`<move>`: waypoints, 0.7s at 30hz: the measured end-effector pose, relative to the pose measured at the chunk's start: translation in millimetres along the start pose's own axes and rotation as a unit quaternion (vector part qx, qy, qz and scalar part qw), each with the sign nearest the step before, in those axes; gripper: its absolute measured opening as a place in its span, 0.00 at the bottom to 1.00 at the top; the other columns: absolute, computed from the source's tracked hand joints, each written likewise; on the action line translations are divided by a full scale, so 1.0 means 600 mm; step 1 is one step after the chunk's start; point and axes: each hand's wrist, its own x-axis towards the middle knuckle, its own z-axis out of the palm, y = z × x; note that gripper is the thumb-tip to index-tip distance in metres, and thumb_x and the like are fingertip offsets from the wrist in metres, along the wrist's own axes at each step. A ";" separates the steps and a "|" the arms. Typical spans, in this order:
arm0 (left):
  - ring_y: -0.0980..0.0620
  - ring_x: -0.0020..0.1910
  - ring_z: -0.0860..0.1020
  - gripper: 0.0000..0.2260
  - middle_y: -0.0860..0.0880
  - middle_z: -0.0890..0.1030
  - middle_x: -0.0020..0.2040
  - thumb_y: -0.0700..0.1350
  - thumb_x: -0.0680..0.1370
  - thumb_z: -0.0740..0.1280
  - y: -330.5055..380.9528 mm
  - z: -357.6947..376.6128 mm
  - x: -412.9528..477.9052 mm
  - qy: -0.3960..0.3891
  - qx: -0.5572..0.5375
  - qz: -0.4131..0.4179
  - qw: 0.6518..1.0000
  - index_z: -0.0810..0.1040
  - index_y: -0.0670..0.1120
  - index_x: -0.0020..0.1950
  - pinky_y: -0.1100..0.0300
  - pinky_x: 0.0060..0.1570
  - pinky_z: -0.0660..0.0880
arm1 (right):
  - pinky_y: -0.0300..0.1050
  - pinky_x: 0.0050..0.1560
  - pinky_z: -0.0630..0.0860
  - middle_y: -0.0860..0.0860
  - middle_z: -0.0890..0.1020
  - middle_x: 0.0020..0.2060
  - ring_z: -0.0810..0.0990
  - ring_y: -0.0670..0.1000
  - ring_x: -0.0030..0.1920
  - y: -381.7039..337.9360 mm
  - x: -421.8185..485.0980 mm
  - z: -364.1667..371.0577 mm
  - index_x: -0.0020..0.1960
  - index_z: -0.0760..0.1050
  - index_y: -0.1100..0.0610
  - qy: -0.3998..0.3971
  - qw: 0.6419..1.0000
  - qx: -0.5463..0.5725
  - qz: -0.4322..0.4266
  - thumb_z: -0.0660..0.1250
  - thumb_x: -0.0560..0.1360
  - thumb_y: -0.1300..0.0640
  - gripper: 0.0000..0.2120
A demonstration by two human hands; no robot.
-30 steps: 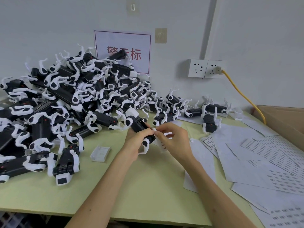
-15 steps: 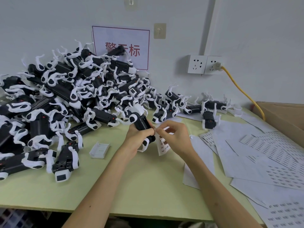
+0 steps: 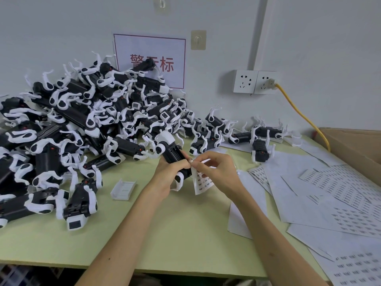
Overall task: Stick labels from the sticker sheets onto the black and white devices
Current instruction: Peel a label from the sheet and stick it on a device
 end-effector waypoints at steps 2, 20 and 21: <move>0.58 0.39 0.81 0.09 0.53 0.82 0.38 0.40 0.63 0.70 0.000 -0.002 0.000 -0.012 -0.005 -0.001 1.000 0.82 0.55 0.34 0.67 0.40 0.77 | 0.42 0.40 0.79 0.52 0.87 0.42 0.82 0.48 0.38 -0.001 0.000 -0.003 0.43 0.86 0.57 -0.007 0.999 0.030 0.014 0.77 0.74 0.58 0.03; 0.51 0.42 0.80 0.06 0.49 0.82 0.40 0.41 0.64 0.72 0.000 -0.002 -0.002 -0.030 -0.015 -0.023 0.999 0.82 0.52 0.36 0.61 0.44 0.78 | 0.54 0.44 0.82 0.52 0.86 0.40 0.84 0.55 0.39 0.004 0.004 -0.007 0.42 0.84 0.59 -0.009 0.999 0.029 0.018 0.78 0.73 0.60 0.04; 0.52 0.41 0.81 0.06 0.49 0.82 0.41 0.42 0.65 0.74 0.000 -0.001 -0.002 -0.033 -0.022 -0.033 0.999 0.82 0.52 0.37 0.61 0.43 0.79 | 0.57 0.45 0.83 0.52 0.86 0.40 0.84 0.58 0.40 0.005 0.004 -0.007 0.42 0.84 0.59 0.003 1.000 0.026 0.014 0.78 0.73 0.60 0.04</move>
